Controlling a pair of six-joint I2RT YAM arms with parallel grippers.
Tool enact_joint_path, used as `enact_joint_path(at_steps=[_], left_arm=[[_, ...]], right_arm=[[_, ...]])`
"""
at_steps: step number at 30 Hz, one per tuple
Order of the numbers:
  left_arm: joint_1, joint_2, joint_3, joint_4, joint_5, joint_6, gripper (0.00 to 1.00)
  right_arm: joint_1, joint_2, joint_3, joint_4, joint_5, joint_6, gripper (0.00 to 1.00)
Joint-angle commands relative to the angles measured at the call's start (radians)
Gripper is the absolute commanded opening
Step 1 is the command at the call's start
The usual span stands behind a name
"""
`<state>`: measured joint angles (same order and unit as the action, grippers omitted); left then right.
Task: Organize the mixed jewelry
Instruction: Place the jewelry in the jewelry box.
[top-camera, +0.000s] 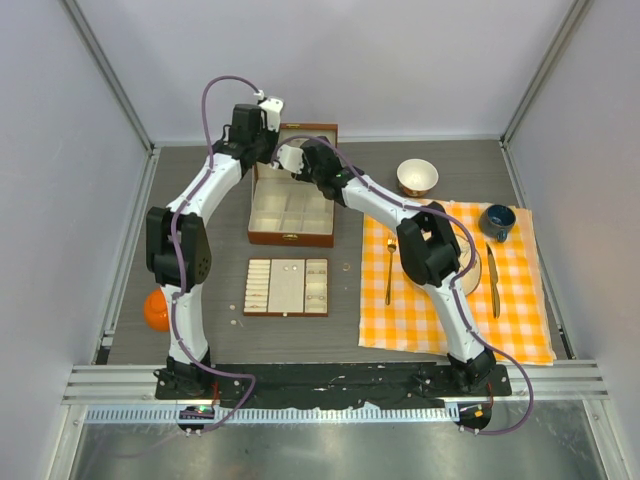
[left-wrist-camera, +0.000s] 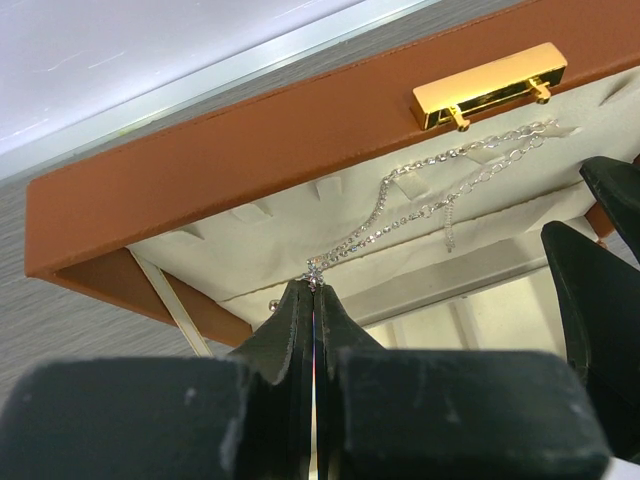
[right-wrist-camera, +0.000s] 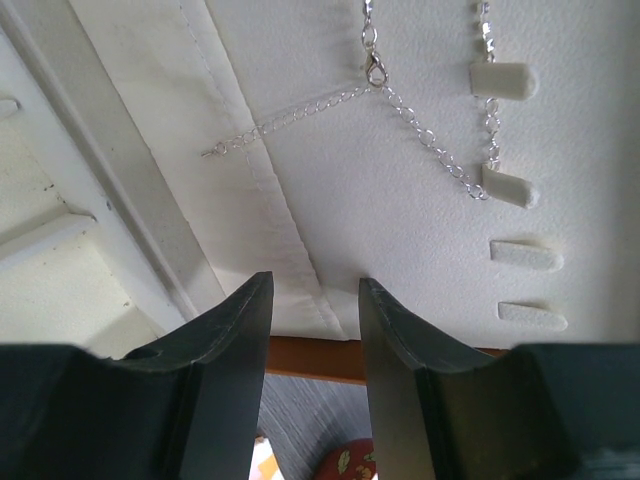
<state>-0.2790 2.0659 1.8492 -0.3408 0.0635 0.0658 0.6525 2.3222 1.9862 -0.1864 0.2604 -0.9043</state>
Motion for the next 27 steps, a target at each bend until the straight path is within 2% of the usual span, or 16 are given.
enact_joint_path(at_steps=[1,27], left_arm=[[-0.049,-0.013,0.042,0.071,0.090,-0.038,0.00],[-0.049,-0.016,0.033,0.074,0.093,-0.043,0.00]], right_arm=[[0.064,0.025,0.028,0.065,-0.043,-0.035,0.46],[0.082,0.013,-0.075,0.064,-0.066,-0.016,0.44]])
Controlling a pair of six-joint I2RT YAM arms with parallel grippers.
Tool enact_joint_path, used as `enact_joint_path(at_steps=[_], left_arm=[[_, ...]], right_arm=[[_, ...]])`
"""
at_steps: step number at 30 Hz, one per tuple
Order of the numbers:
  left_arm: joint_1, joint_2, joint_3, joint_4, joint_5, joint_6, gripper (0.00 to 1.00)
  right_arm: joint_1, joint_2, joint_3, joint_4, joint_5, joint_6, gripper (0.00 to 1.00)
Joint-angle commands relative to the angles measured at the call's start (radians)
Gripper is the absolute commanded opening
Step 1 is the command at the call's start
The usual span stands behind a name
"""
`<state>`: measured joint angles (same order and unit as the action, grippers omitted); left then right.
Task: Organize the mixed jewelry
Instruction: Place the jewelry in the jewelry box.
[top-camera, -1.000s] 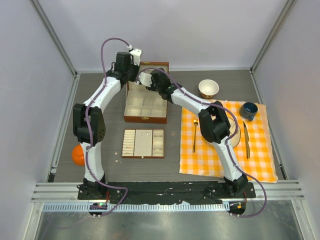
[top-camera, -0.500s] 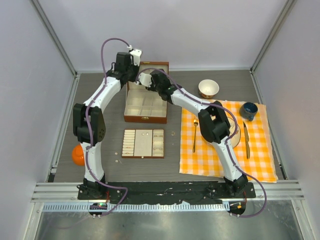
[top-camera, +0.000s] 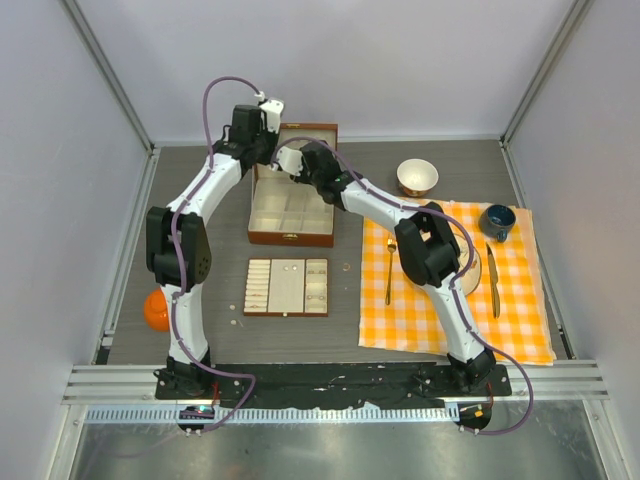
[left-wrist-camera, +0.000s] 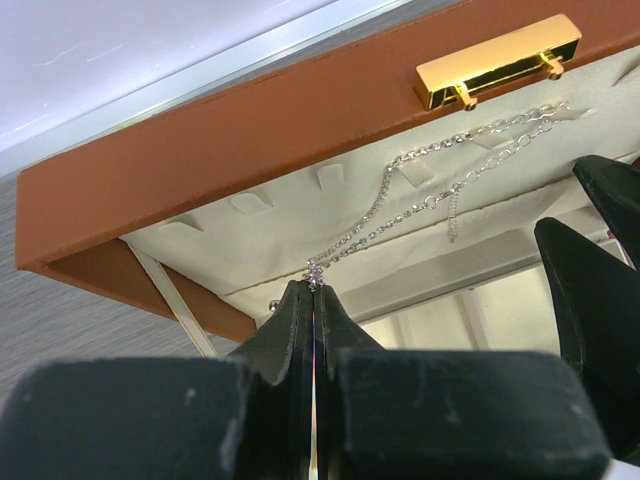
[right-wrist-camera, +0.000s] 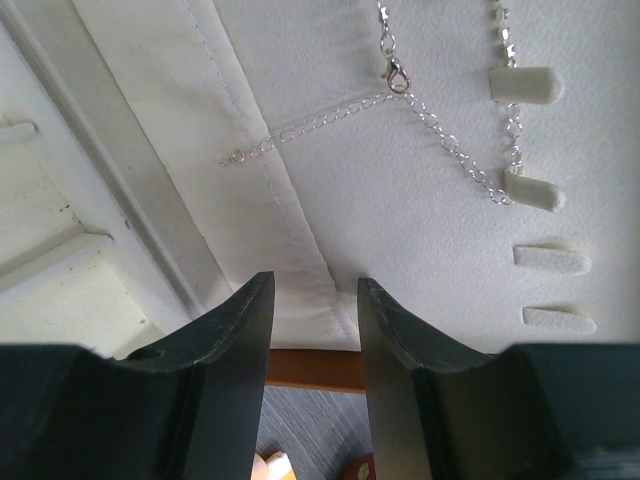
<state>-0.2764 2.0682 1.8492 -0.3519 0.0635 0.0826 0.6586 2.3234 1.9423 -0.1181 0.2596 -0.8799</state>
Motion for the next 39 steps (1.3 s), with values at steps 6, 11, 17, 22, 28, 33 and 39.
enact_joint_path(at_steps=[6,11,17,22,28,33,39], left_arm=[[-0.052,-0.016,0.031,0.087,0.094,-0.060,0.00],[-0.052,-0.017,0.030,0.087,0.096,-0.060,0.00],[-0.052,-0.025,0.024,0.091,0.094,-0.058,0.00],[-0.052,-0.029,0.024,0.090,0.098,-0.060,0.00],[-0.052,-0.034,0.018,0.093,0.094,-0.060,0.00],[-0.050,-0.039,0.010,0.097,0.096,-0.063,0.00],[-0.050,-0.036,0.019,0.094,0.096,-0.060,0.00]], right_arm=[[0.078,0.014,-0.052,-0.006,-0.066,-0.042,0.44],[0.078,0.022,-0.051,-0.006,-0.062,-0.048,0.44],[0.078,0.002,-0.051,-0.005,-0.054,-0.051,0.43],[0.079,-0.022,-0.043,-0.028,-0.057,-0.054,0.41],[0.079,0.014,-0.013,-0.048,-0.049,-0.068,0.41],[0.078,0.045,-0.009,-0.049,-0.046,-0.074,0.36],[0.079,0.048,-0.003,-0.048,-0.051,-0.074,0.25]])
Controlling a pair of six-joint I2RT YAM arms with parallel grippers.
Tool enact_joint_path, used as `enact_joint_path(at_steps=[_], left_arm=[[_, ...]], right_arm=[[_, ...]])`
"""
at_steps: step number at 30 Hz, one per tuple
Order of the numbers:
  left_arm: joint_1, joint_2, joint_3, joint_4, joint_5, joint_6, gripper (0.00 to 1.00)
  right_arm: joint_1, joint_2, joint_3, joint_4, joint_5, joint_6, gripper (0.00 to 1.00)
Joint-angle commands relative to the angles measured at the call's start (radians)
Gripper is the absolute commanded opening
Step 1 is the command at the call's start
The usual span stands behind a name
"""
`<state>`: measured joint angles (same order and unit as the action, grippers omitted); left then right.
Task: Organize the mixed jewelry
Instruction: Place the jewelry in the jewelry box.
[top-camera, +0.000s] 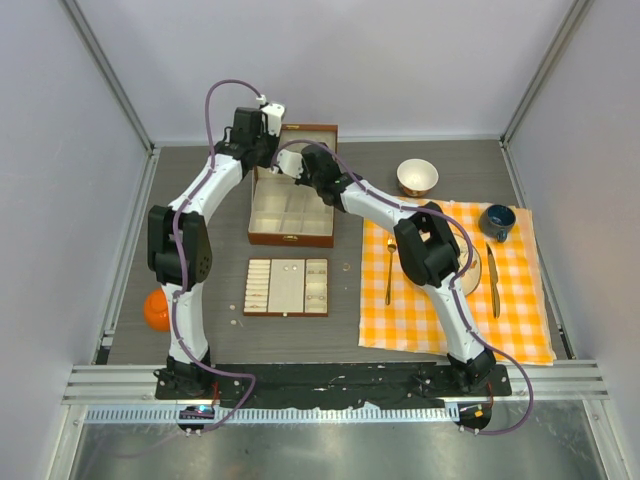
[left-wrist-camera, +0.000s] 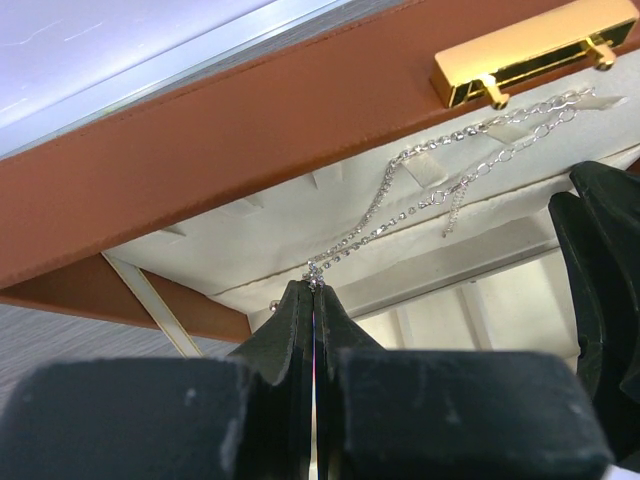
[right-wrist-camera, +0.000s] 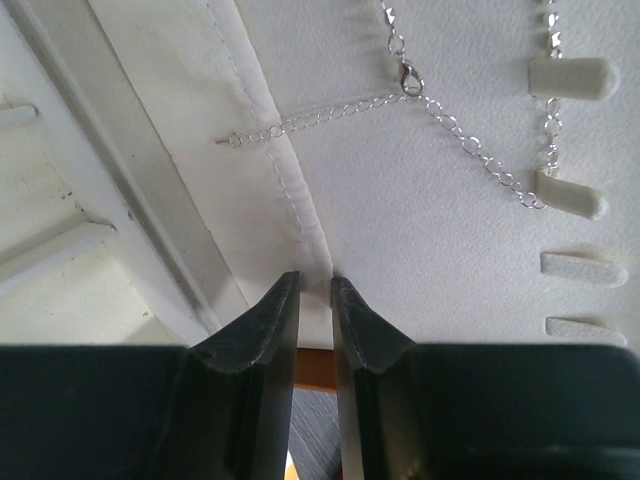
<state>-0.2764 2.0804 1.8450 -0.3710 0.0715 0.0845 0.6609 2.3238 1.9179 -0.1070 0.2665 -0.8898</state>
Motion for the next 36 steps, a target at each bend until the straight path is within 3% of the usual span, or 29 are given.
enact_joint_path(at_steps=[1,8,17,36], left_arm=[[-0.050,-0.045,0.023,0.113,0.088,-0.061,0.00],[-0.050,-0.045,0.022,0.115,0.086,-0.060,0.00],[-0.049,-0.040,0.034,0.109,0.097,-0.065,0.00],[-0.047,-0.043,0.063,0.077,0.232,-0.146,0.00]], right_arm=[[0.075,0.054,0.023,-0.059,-0.059,-0.064,0.24],[0.077,0.071,0.032,-0.066,-0.072,-0.060,0.19],[0.077,0.072,0.043,-0.112,-0.110,-0.038,0.01],[0.077,0.008,0.039,-0.209,-0.213,0.061,0.01]])
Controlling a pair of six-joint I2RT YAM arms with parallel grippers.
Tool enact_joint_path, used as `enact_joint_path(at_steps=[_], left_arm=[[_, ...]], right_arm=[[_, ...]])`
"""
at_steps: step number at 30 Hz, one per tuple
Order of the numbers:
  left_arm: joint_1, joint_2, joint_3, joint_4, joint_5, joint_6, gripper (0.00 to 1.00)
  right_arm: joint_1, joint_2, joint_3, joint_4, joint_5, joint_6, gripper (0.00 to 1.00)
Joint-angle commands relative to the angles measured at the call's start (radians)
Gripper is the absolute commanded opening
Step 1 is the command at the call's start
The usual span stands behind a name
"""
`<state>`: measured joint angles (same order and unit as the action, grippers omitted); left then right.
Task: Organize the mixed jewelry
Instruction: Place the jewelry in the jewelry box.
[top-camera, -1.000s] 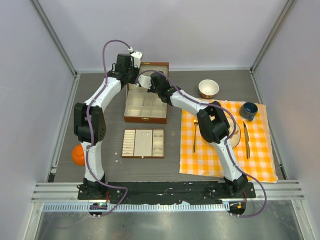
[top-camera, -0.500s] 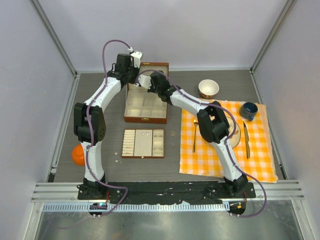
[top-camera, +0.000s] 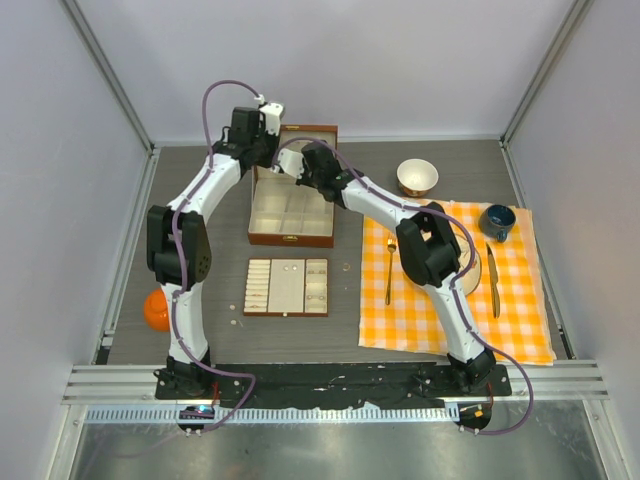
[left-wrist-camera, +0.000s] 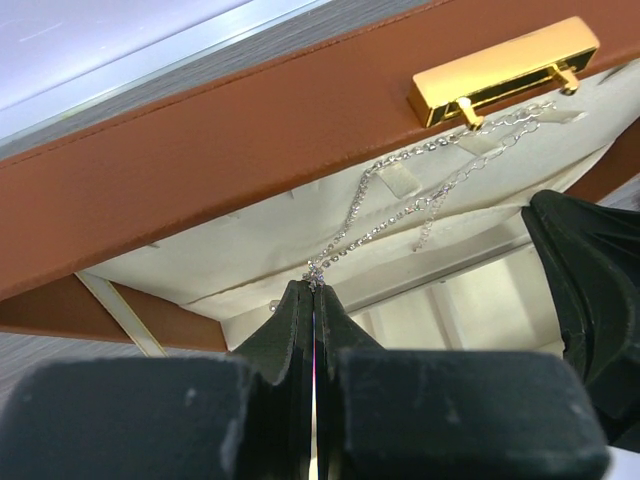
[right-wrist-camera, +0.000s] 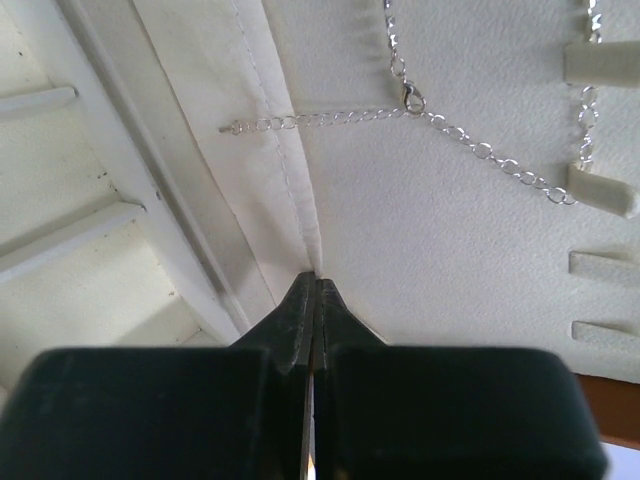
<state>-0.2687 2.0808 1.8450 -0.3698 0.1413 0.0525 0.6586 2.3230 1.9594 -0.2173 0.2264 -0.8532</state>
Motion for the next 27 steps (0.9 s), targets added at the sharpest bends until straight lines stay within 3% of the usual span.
enact_joint_path(at_steps=[1,10,27], left_arm=[[-0.053,-0.048,0.068,0.074,0.167,-0.120,0.00],[-0.052,-0.041,0.083,0.089,0.244,-0.229,0.00],[-0.052,0.001,0.008,0.275,0.365,-0.440,0.00]], right_arm=[[0.079,0.009,-0.002,-0.099,-0.174,0.025,0.01],[0.078,0.003,0.006,-0.109,-0.200,0.051,0.01],[0.079,-0.005,0.022,-0.146,-0.277,0.092,0.01]])
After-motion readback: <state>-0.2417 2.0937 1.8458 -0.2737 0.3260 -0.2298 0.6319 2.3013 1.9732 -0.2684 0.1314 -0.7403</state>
